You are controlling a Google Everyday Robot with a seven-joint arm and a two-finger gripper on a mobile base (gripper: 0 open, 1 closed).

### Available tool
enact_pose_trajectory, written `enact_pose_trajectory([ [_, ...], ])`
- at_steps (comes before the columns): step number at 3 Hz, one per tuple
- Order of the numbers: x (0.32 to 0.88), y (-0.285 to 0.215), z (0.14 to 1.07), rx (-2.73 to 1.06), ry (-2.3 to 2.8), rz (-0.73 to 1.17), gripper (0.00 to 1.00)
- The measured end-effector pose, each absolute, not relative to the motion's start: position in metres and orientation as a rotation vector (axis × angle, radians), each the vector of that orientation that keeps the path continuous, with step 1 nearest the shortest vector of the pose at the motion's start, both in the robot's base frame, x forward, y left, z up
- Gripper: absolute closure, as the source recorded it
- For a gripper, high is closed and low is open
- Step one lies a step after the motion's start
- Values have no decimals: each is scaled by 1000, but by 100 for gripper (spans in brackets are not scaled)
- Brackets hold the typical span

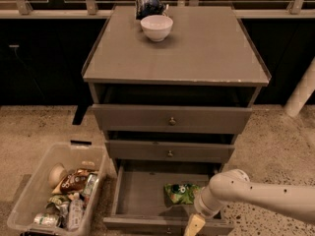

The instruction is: Pick green rice chip bag from bottom drawer and place on counter

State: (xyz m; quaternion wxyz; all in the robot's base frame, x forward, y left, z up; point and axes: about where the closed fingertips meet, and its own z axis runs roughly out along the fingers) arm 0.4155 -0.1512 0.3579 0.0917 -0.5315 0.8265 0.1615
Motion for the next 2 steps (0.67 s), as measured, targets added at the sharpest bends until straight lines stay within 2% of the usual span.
enact_pose_trajectory([
  [2,503,-131,312,-1579,2346,463,0],
])
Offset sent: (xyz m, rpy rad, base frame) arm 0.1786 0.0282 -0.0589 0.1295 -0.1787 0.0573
